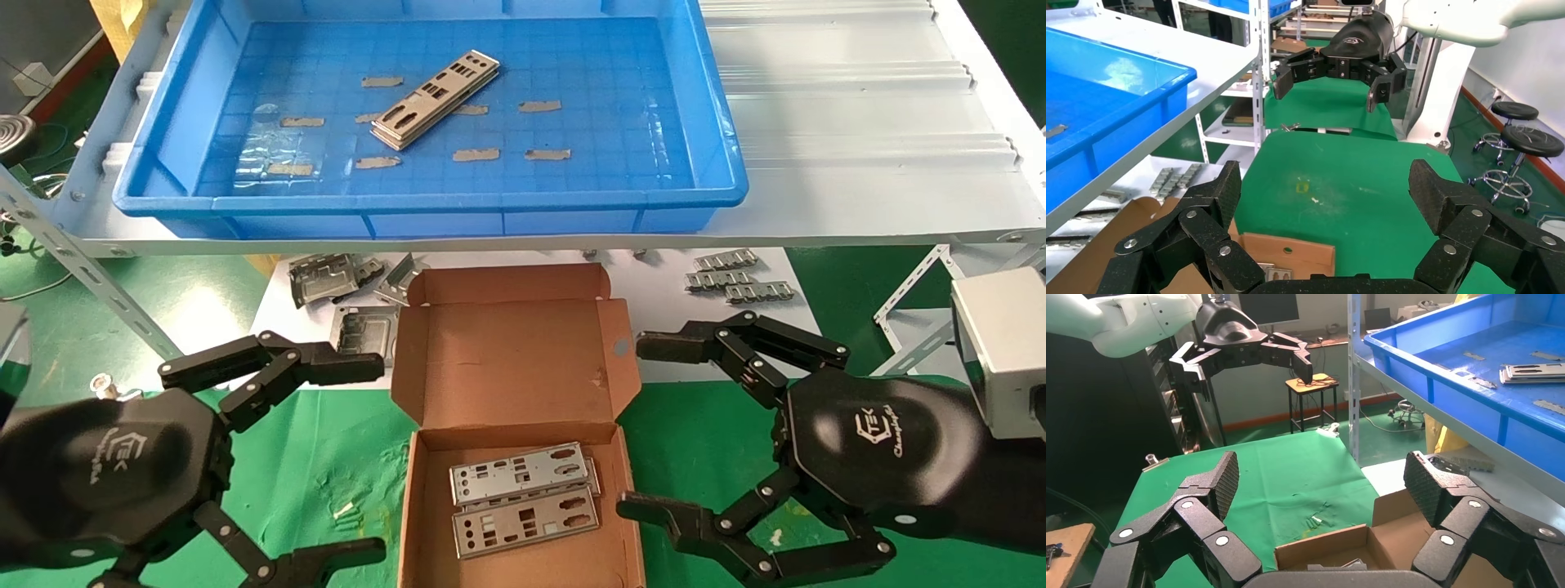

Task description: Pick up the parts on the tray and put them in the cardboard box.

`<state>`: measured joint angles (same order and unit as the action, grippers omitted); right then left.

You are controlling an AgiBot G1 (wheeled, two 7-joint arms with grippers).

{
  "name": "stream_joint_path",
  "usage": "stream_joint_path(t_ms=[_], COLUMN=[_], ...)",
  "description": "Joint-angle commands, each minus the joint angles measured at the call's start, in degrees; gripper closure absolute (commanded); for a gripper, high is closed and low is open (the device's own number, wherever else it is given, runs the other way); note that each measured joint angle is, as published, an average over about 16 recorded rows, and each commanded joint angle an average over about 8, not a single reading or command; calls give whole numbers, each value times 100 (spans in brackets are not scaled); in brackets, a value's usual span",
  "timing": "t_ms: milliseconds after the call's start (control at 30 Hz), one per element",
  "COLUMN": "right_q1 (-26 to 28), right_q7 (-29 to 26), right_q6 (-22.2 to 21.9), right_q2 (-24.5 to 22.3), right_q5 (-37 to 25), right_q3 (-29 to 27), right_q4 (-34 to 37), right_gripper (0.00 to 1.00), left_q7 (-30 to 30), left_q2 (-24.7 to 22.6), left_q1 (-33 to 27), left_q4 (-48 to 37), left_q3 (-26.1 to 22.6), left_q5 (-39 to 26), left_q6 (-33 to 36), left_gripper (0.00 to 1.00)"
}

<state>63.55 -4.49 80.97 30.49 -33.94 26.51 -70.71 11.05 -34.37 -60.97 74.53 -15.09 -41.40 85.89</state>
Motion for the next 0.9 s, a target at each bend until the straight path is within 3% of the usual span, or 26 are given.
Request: stream_joint_path(t_ms=[33, 900], right_q1=[0, 0], right_q7=[0, 0], right_q6=[0, 0], right_q2=[0, 0], right_q5=[0, 0], right_q3=[0, 0], right_q4=[0, 0], right_gripper=[0, 0], left_q7=[-4, -25], left_q2=[-6, -57], left_q1=[-4, -52], left_q4=[-11, -88], left_q3=[-11, -84], left_q5=[0, -39], left_q6=[0, -15], left_gripper=[0, 0])
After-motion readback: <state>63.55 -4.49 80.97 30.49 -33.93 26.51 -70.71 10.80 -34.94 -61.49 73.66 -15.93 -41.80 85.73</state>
